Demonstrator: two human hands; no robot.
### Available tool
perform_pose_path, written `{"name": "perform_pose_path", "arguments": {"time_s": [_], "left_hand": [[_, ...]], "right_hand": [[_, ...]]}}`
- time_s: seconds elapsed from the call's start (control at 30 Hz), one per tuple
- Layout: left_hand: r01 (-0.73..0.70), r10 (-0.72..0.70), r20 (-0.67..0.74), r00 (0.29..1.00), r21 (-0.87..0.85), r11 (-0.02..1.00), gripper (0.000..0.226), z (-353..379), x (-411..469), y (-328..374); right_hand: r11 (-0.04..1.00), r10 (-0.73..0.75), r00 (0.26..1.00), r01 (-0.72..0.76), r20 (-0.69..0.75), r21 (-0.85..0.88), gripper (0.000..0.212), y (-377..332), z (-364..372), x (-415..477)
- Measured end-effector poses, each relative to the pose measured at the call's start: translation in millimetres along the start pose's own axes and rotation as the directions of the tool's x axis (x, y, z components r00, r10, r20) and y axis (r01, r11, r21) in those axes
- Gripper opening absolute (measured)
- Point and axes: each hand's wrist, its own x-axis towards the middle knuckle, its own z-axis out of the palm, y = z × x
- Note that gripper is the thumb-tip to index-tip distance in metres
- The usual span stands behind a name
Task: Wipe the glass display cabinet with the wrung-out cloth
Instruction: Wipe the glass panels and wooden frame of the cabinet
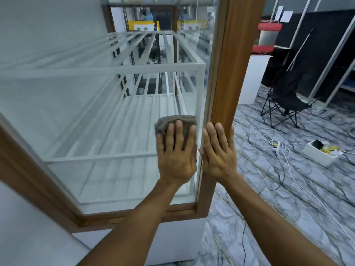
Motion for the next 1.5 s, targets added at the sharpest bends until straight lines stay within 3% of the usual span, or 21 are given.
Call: {"name": "perform_pose_path", "arguments": {"time_s": [0.13, 0.37, 0.6, 0.83, 0.97, 1.13, 1.27, 1.5], "left_hand": [[-0.142, 0.142, 0.059, 0.988, 0.002, 0.99, 0.064, 5.3, -10.3, -0.6], [-0.079, 0.079, 0.018, 0.997, 0.023, 0.997, 0.067, 9.4, -7.1, 9.7], [-0.159, 0.153, 0.073, 0.986, 0.092, 0.983, 0.073, -8.1, -30.3, -38.0], [-0.125, 0.123, 0.03, 0.992, 0.088, 0.988, 0.065, -25.2, -41.8, -80.5], [-0.114, 0.113, 0.019, 0.993, 0.087, 0.99, 0.063, -42.0, -49.4, -121.2], [-0.083, 0.083, 0.011, 0.997, 0.101, 0.991, 0.063, -65.1, -66.5, -176.3], [-0.078, 0.079, 0.003, 0.997, 0.125, 0.989, 0.063, -81.2, -75.9, -213.6], [0.098, -0.085, -0.083, 0.993, 0.166, 0.981, 0.067, -99.9, -101.2, -266.1]], "right_hand": [[0.998, 0.035, 0.998, -0.032, -0.044, 0.059, 0.059, 1.2, 4.8, -4.4], [0.992, 0.1, 0.992, -0.093, -0.083, 0.084, 0.058, -5.0, 10.3, -6.5], [0.928, 0.37, 0.927, -0.372, -0.066, -0.014, 0.074, -51.5, 10.2, 1.6], [0.961, 0.243, 0.967, -0.252, 0.08, 0.114, 0.059, -105.8, 35.3, 9.2], [0.955, 0.259, 0.964, -0.265, 0.057, 0.135, 0.06, -136.3, 58.9, 23.1], [0.98, 0.17, 0.982, -0.177, 0.079, 0.09, 0.06, -184.7, 85.0, 37.4], [0.976, 0.213, 0.976, -0.215, 0.055, 0.029, 0.071, -203.3, 95.6, 44.8], [0.982, 0.19, 0.981, -0.189, -0.045, 0.021, 0.076, -202.9, 103.3, 44.7]]}}
